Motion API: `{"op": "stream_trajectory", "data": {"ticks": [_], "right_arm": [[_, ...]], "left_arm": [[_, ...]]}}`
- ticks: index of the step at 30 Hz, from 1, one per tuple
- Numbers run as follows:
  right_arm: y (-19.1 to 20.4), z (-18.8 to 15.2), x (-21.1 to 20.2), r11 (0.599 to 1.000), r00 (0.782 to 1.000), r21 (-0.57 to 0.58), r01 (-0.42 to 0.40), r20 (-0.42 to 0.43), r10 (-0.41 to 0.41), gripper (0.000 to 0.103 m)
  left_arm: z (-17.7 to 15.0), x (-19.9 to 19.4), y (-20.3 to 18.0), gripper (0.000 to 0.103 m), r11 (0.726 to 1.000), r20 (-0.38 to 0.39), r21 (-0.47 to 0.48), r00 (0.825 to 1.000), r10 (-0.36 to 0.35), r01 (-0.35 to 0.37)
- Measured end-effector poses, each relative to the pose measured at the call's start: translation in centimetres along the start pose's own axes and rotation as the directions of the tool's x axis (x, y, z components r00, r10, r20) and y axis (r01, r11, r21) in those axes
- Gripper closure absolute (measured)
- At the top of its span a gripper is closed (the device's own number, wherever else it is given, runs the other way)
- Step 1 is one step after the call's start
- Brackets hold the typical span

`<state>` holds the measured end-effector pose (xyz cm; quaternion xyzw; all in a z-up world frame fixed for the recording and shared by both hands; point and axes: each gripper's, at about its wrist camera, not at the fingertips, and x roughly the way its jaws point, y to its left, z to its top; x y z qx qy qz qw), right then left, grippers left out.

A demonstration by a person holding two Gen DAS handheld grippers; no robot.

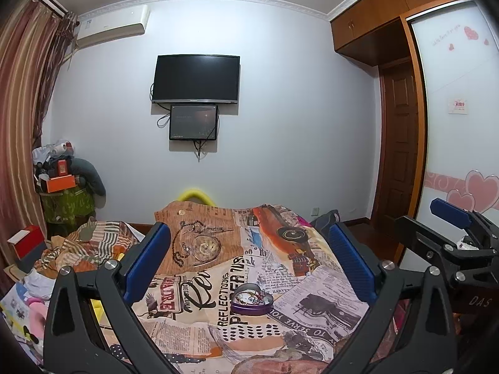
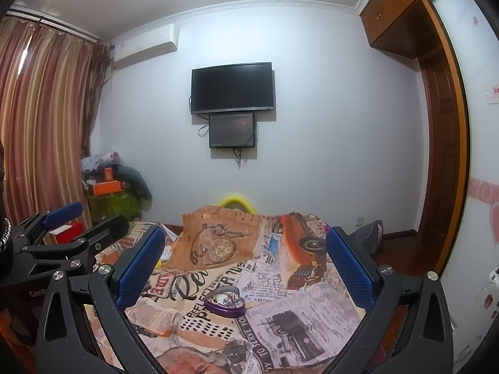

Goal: Organize jewelry

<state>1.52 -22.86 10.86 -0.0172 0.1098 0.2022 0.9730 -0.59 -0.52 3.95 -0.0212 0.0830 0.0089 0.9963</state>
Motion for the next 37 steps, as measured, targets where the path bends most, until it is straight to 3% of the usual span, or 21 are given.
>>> {"op": "stream_trajectory", "data": {"ticks": [37], "right_arm": [[-0.7, -0.6, 1.4, 0.999, 0.999, 0.032, 0.011, -0.032, -0.010, 0.001]], "left_arm": [[-0.7, 1.6, 0.2, 0.001, 1.000, -0.047, -0.008, 0.998, -0.029, 0.028]]}}
